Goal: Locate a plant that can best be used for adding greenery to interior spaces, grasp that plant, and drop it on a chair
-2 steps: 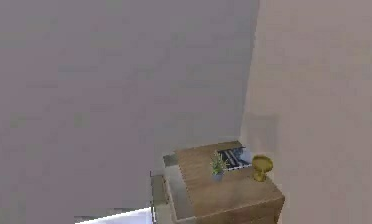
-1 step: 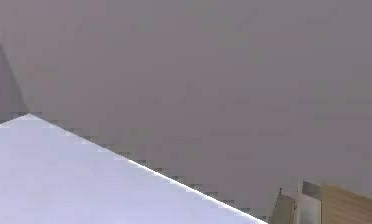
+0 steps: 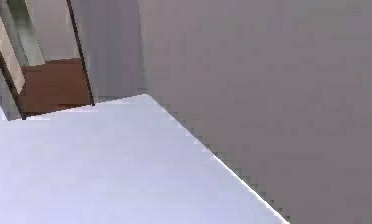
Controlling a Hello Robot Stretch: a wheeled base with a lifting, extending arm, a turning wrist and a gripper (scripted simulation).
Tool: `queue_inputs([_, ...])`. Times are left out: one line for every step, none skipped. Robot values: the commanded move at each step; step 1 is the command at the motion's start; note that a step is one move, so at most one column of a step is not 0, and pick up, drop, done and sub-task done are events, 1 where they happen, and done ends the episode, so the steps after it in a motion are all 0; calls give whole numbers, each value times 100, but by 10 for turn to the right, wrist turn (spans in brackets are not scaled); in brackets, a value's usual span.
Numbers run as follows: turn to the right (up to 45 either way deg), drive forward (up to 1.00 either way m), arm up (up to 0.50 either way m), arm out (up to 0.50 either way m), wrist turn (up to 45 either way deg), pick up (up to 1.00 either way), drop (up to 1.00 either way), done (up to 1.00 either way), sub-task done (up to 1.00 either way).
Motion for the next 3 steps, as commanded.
queue_inputs([450, 0, 0, 0, 0, 0, 0, 0, 0])
queue_inputs([450, 0, 0, 0, 0, 0, 0, 0, 0])
queue_inputs([390, 0, 0, 0, 0, 0, 0, 0, 0])
